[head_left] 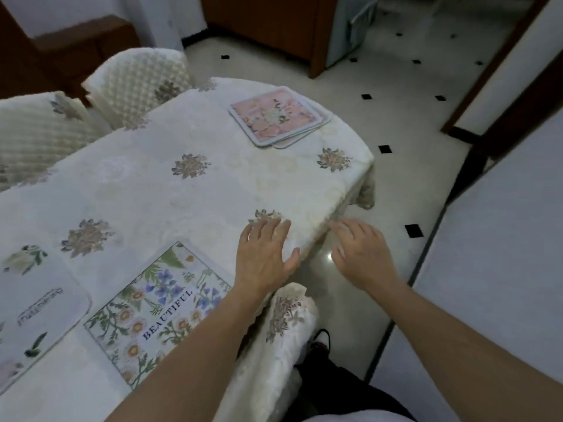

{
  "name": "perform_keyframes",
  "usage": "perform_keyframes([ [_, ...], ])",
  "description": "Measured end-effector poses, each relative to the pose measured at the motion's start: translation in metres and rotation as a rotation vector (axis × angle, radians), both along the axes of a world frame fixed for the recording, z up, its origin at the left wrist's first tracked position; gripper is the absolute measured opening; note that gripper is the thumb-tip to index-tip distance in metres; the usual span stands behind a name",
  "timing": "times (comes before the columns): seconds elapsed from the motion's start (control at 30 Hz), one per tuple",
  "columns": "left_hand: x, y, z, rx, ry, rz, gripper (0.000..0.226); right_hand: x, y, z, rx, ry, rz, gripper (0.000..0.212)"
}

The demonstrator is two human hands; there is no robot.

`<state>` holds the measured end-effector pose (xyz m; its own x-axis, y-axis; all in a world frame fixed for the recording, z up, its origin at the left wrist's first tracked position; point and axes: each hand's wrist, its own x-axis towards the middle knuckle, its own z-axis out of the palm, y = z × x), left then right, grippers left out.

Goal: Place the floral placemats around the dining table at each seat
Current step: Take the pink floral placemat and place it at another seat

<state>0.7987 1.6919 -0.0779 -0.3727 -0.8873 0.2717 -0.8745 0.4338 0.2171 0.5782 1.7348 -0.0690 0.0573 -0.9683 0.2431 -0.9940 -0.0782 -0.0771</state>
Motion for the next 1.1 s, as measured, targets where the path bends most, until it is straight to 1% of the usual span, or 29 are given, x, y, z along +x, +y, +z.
perform_keyframes([
  [0.13,-0.047,-0.014,0.008,-0.011,-0.039,-0.103,0.055,-0.045,0.009,-0.002,-0.018,0.026,-0.121,0.046],
  [0.27,-0.095,-0.037,0.008,0.021,-0.096,-0.194,0.059,-0.094,0.007,-0.002,-0.008,0.033,-0.205,0.047],
  [0.43,-0.169,-0.075,0.005,0.035,-0.09,-0.279,0.063,-0.154,-0.013,-0.007,0.01,0.046,-0.297,0.049],
  [0.67,-0.292,-0.148,0.008,0.026,-0.094,-0.354,0.056,-0.264,-0.077,-0.018,0.037,0.021,-0.37,0.049],
  [0.83,-0.374,-0.196,0.013,0.012,-0.095,-0.385,0.059,-0.342,-0.109,-0.013,0.057,0.054,-0.368,0.048],
  [0.93,-0.41,-0.216,0.014,-0.004,-0.07,-0.395,0.06,-0.376,-0.131,-0.007,0.071,0.055,-0.393,0.05],
  [1.1,-0.448,-0.241,0.014,-0.005,-0.125,-0.415,0.06,-0.408,-0.166,-0.002,0.051,0.022,-0.394,0.051],
])
